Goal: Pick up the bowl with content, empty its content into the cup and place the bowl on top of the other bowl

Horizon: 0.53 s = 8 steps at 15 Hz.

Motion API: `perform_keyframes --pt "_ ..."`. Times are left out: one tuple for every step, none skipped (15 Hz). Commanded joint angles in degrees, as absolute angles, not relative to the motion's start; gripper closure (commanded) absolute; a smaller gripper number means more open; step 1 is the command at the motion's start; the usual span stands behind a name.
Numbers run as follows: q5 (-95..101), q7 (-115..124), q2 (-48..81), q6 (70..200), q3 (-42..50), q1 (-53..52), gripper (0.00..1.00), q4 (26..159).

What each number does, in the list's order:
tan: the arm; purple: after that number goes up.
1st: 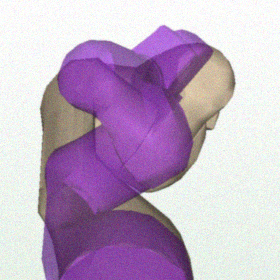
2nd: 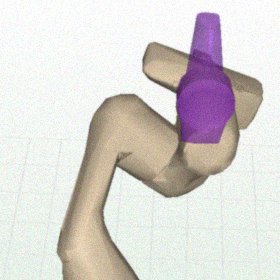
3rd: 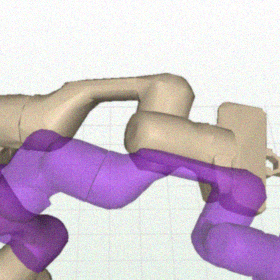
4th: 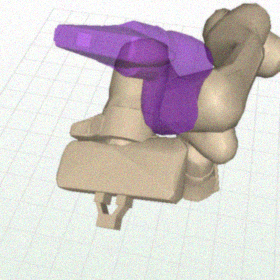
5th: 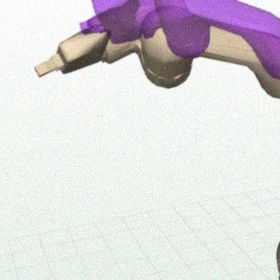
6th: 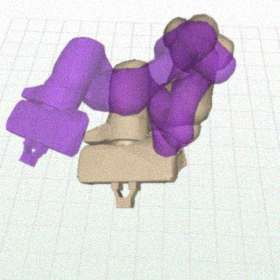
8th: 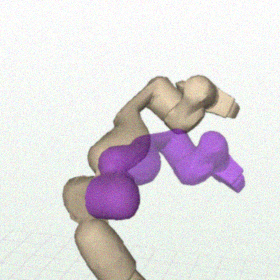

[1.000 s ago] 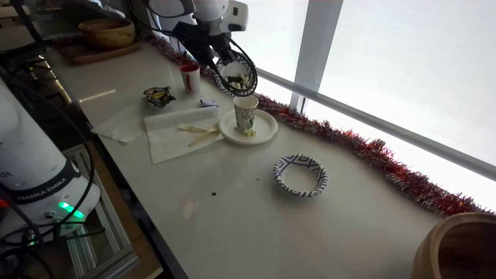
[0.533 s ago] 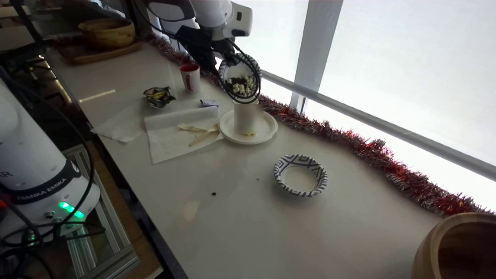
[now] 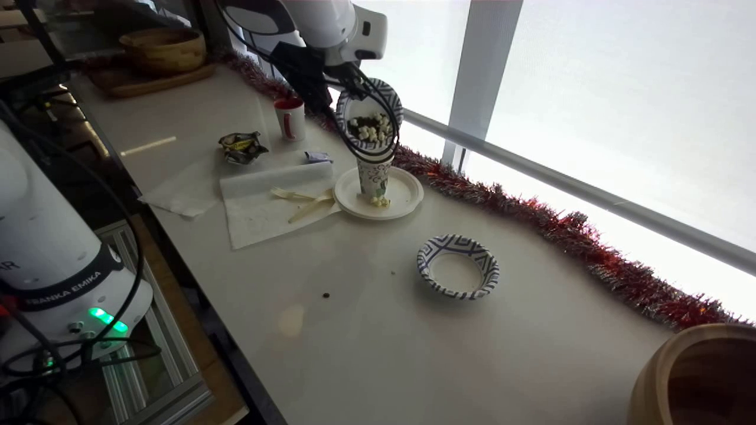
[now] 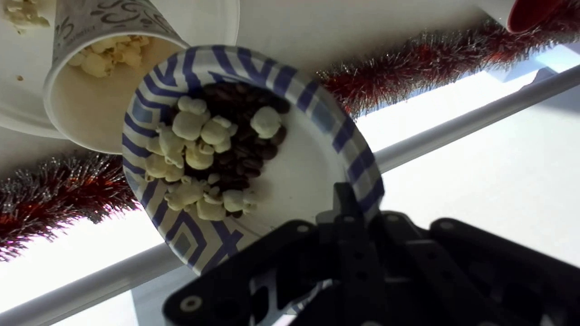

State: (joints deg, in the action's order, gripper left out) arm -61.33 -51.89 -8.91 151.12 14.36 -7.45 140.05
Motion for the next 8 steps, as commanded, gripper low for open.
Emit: perform_keyframes --pt "-66.19 -55.98 -8.42 151.67 14.85 -7.97 0.99 139.52" --pt "-66.73 -56.24 -8.25 151.45 14.87 -7.92 0.99 139.48" --pt "-67.83 -56.89 -8.23 151.50 14.92 -7.98 0.99 139.46" --pt "-68.47 -57.32 -8.11 151.62 14.86 -7.96 0.99 139.47" --pt "-69.28 -57.96 -8.03 151.48 14.86 -7.96 0.99 139.46" --pt "-69.91 -58.40 -7.93 151.62 14.80 -7.96 0.99 139.45" --pt "-70.98 -59.44 -7.91 151.88 14.75 -8.01 0.99 139.48" --pt "-71.34 -59.84 -7.59 152.85 14.51 -8.02 0.99 139.47"
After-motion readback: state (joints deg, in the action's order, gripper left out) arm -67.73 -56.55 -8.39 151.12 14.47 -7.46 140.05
